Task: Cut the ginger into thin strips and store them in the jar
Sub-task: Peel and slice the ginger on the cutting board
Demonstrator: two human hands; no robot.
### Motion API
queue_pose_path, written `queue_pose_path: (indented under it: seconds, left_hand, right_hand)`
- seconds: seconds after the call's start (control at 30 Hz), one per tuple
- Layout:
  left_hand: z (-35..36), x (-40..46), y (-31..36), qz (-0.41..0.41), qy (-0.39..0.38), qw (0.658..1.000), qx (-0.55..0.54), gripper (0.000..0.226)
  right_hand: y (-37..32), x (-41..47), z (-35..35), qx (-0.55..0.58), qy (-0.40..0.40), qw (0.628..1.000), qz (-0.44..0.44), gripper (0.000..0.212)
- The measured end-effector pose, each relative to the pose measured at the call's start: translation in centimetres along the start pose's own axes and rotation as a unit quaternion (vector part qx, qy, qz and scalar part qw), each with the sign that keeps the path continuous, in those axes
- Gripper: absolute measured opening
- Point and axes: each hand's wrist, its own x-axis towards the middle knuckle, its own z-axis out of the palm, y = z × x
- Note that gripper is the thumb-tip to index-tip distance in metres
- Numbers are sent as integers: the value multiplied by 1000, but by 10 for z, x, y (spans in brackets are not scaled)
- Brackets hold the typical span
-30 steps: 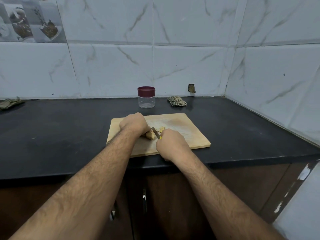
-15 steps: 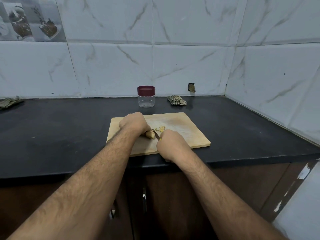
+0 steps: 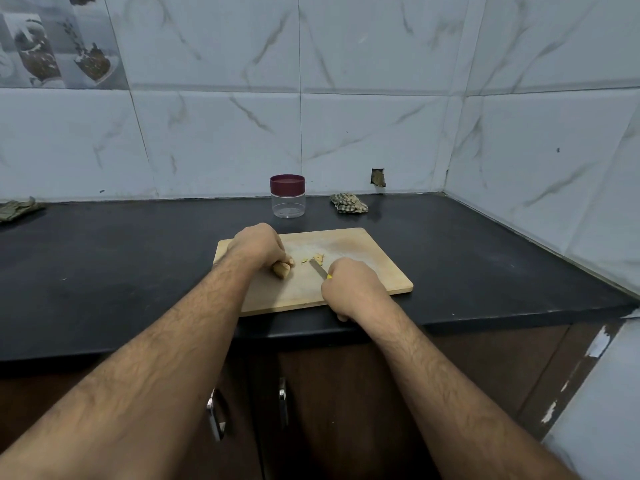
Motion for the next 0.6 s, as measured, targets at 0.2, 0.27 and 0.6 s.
queue_pose_path:
  seconds: [0.2,0.27,0.6]
  left_hand:
    - [7,-4,-8,9,39,998,-46,11]
    - [10,-8,-12,11,69,994,-81,12]
    - [36,-19,-23,30,174,970,-167,28]
  right_hand:
    - [-2,-3,-1,-14,47,999,-15,24]
    - [-5,-2,-2,-27,62,997,-22,24]
    - [-11,-2,3,-58,68,996,-18,22]
